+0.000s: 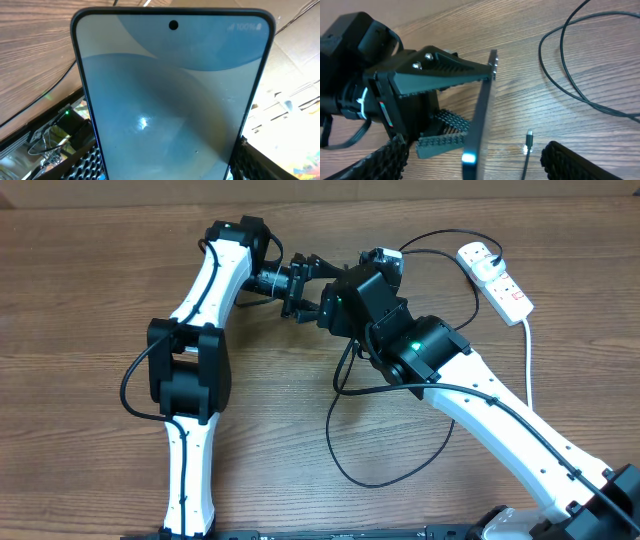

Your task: Plug charger to phone and switch on socket

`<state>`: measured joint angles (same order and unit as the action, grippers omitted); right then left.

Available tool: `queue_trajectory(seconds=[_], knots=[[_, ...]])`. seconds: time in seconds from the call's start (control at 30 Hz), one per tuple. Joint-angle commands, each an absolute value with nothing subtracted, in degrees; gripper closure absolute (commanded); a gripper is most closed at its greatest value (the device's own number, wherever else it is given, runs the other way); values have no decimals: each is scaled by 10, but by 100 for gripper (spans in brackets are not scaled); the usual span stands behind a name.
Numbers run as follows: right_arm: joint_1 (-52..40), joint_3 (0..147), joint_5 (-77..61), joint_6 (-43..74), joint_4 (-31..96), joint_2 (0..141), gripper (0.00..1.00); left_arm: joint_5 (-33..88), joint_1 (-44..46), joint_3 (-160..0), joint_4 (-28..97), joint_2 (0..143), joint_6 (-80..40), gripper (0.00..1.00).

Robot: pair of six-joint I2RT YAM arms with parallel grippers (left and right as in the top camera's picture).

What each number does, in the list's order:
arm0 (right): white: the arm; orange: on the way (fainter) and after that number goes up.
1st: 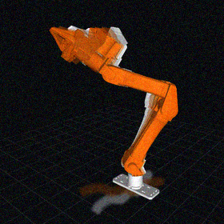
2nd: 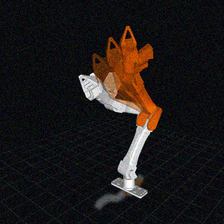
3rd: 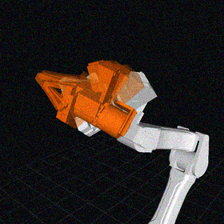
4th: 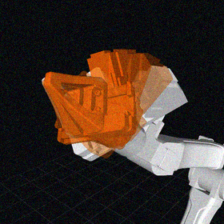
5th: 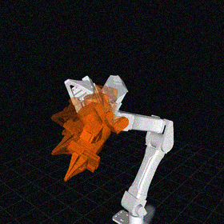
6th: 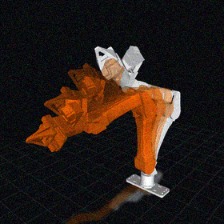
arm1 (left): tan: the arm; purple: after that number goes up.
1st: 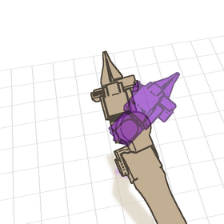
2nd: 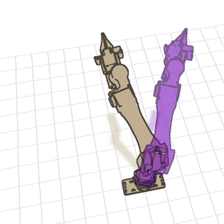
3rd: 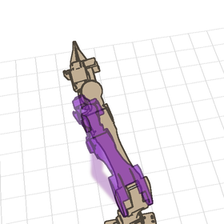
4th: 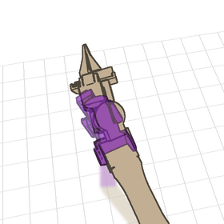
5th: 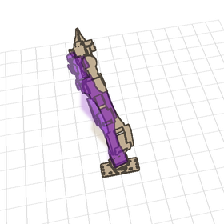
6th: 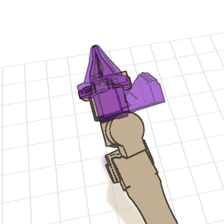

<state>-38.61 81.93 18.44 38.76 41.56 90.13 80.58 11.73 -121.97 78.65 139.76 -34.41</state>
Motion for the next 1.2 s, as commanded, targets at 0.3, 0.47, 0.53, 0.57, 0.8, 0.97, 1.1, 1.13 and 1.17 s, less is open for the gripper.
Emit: queue_trajectory(seconds=[0.3, 0.47, 0.53, 0.57, 0.8, 0.97, 1.1, 1.13, 1.17], knots=[[-385, 814, 206, 391, 417, 945, 35, 817, 128, -1236, 787, 1399, -365, 39], [-385, 814, 220, 393, 418, 945, 42, 817, 128, -1236, 786, 1399, -373, 39], [-385, 814, 220, 393, 415, 945, 46, 817, 128, -1236, 785, 1399, -376, 39], [-385, 814, 220, 393, 413, 945, 48, 817, 128, -1236, 785, 1399, -376, 39], [-385, 814, 220, 407, 412, 945, 59, 803, 128, -1236, 755, 1399, -395, 39], [-385, 814, 220, 408, 412, 945, 63, 803, 128, -1236, 747, 1399, -395, 39], [-385, 814, 220, 422, 416, 945, 66, 804, 128, -1236, 747, 1399, -395, 39], [-385, 814, 220, 422, 417, 945, 66, 804, 128, -1236, 747, 1399, -395, 39], [-385, 814, 220, 422, 417, 945, 66, 804, 128, -1236, 747, 1399, -395, 39]])
